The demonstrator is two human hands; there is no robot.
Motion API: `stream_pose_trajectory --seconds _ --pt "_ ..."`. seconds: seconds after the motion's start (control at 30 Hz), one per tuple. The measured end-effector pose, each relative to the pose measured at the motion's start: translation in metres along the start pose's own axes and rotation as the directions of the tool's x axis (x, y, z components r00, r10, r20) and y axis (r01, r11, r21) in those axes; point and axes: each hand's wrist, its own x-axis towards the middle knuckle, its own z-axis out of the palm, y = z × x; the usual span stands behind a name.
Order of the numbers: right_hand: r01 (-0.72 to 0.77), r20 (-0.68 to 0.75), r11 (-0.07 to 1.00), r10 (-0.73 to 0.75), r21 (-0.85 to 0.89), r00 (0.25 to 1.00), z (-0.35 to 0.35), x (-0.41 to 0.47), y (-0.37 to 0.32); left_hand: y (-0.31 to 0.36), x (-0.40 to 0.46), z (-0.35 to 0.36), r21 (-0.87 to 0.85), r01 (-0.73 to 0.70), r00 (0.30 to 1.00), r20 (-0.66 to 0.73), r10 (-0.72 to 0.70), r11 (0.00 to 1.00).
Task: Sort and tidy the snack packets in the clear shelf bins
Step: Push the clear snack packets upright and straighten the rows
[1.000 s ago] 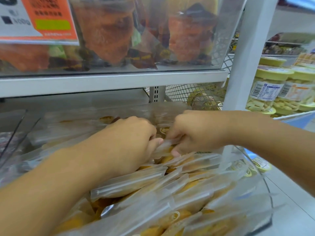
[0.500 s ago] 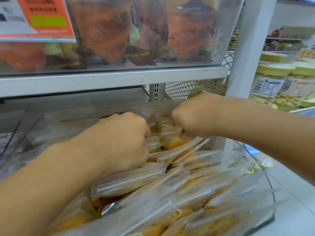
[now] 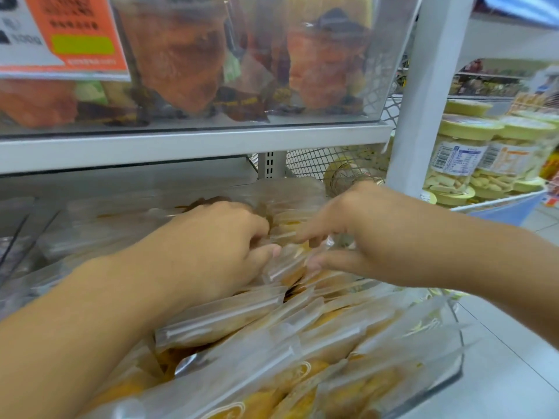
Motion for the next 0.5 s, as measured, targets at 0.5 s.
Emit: stream_pose_trajectory --seconds 0.5 --pt "0.056 0.27 0.953 0.028 -0.296 0.963 0.018 0.037 0.005 0.012 0.001 -0.004 -0.127 -0.008 0.97 0.238 0.038 0.992"
